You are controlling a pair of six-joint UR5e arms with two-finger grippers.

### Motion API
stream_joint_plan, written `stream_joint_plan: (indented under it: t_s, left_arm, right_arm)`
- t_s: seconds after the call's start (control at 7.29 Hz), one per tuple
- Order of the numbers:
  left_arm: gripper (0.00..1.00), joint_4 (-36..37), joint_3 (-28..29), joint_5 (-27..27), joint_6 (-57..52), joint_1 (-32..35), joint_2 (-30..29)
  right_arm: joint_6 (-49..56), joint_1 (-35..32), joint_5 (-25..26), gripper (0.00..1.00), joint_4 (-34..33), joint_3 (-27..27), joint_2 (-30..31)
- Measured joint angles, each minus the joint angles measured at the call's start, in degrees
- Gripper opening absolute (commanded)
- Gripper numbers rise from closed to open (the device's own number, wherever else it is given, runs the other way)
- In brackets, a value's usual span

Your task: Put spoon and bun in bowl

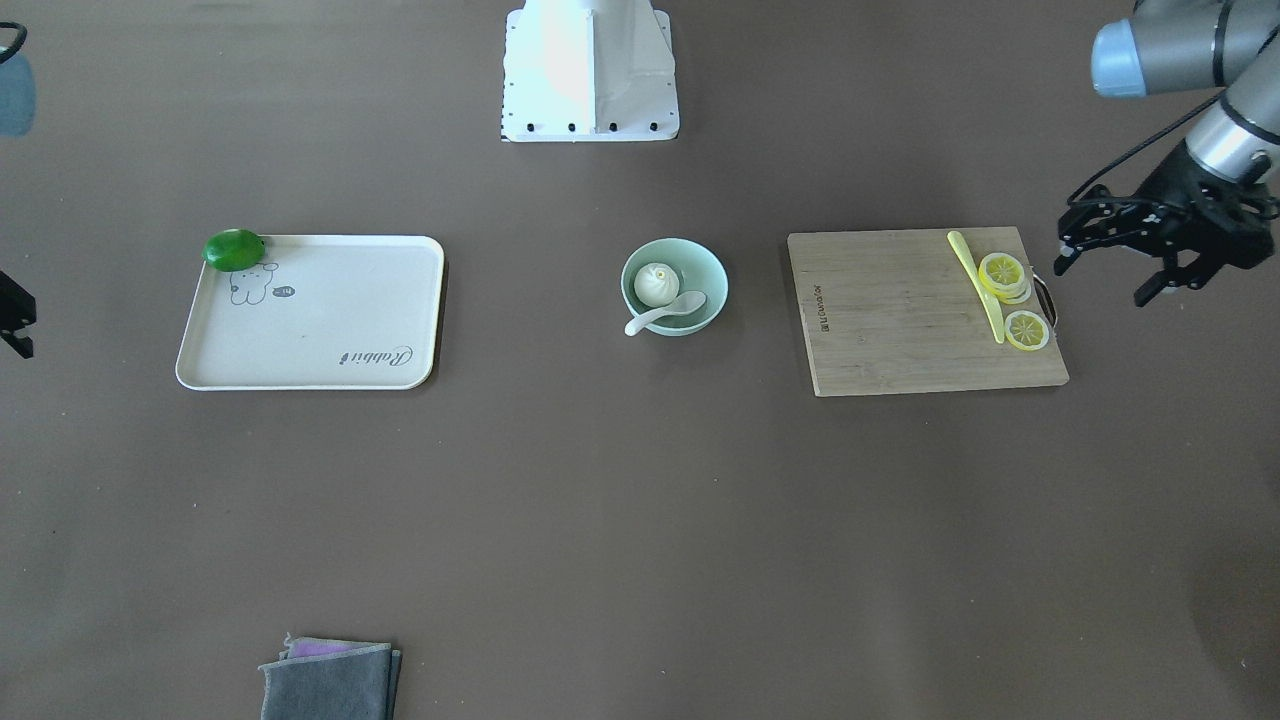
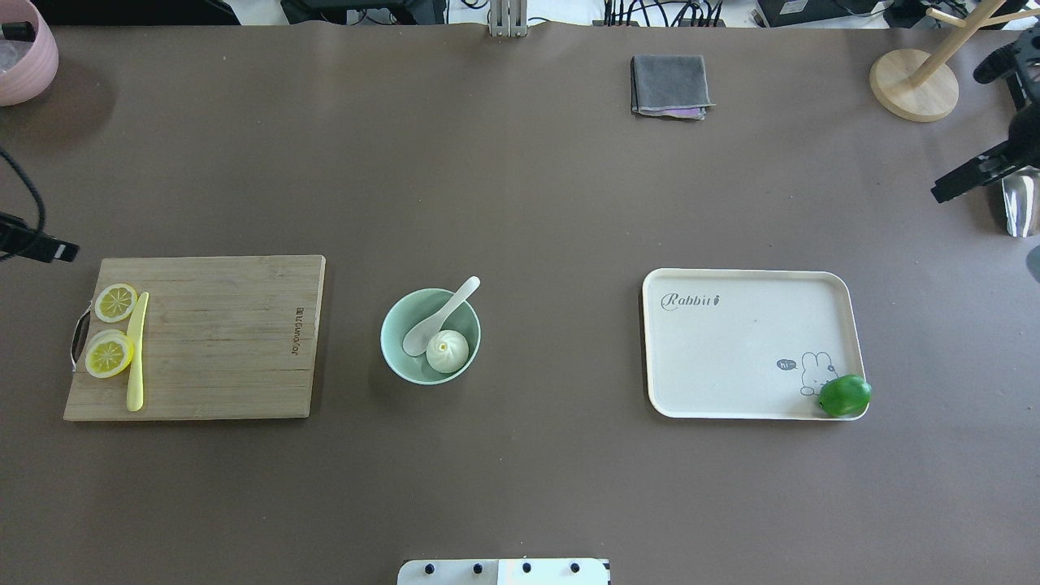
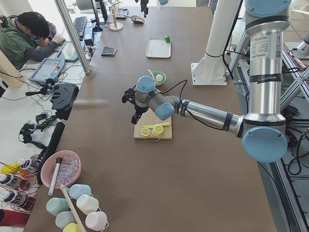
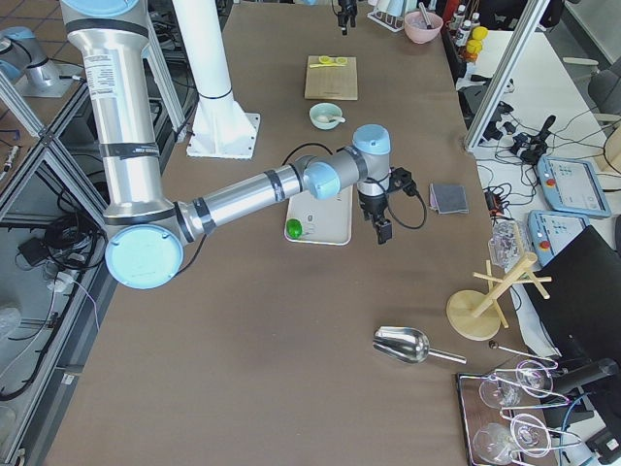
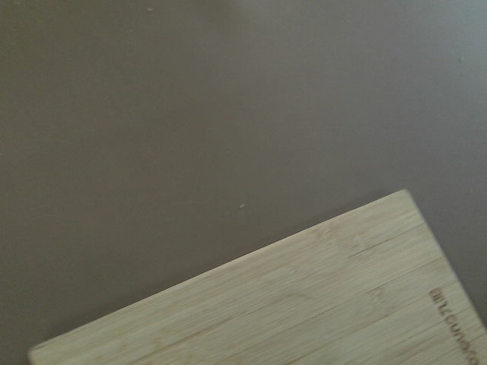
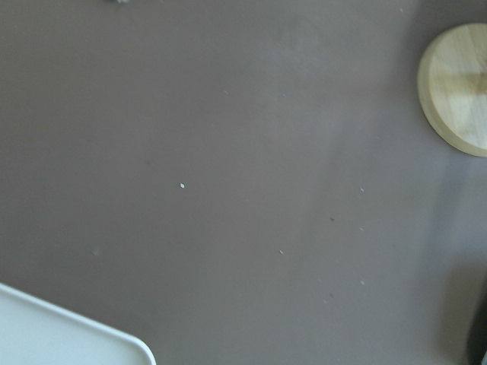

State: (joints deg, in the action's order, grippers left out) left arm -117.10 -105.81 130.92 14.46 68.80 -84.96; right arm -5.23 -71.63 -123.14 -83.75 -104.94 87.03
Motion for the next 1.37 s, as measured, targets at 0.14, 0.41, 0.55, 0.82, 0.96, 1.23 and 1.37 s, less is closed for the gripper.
stream_joint_plan:
  t_s: [0.14, 0.41, 0.55, 0.82, 0.96, 1.23, 1.37]
  left_arm:
    - [0.98, 2.3, 1.9, 2.3, -8.9, 6.0, 1.4]
    - [0.98, 6.8, 4.8, 3.7, -22.2, 16.4, 3.7]
    - [0.98, 7.6, 6.3, 3.6, -25.3, 19.7, 5.9]
    - [0.98, 5.4, 11.0, 2.5, -26.5, 24.7, 9.0]
    - [0.98, 6.6, 11.6, 3.2, -26.0, 25.9, 9.4]
    - [0.98, 20.1, 6.6, 4.8, -25.7, 26.6, 8.4]
    - [0.98, 26.5, 3.0, 4.8, -25.7, 26.6, 8.3]
  right_arm:
    - [6.9, -4.5, -1.7, 1.0, 0.4, 0.4, 3.8]
    - [17.2, -12.4, -3.8, 1.0, 0.6, 3.4, 8.3]
    - [18.5, -14.0, -4.1, 1.0, 0.7, 5.5, 9.1]
    - [19.2, -14.8, -4.9, 1.0, 1.1, 9.1, 9.3]
    - [19.2, -15.0, -7.3, 1.0, 0.7, 9.9, 9.3]
    - [19.2, -16.2, -12.3, 1.0, -2.8, 9.4, 8.9]
    - [19.2, -16.8, -12.8, 1.0, -6.6, 7.7, 8.3]
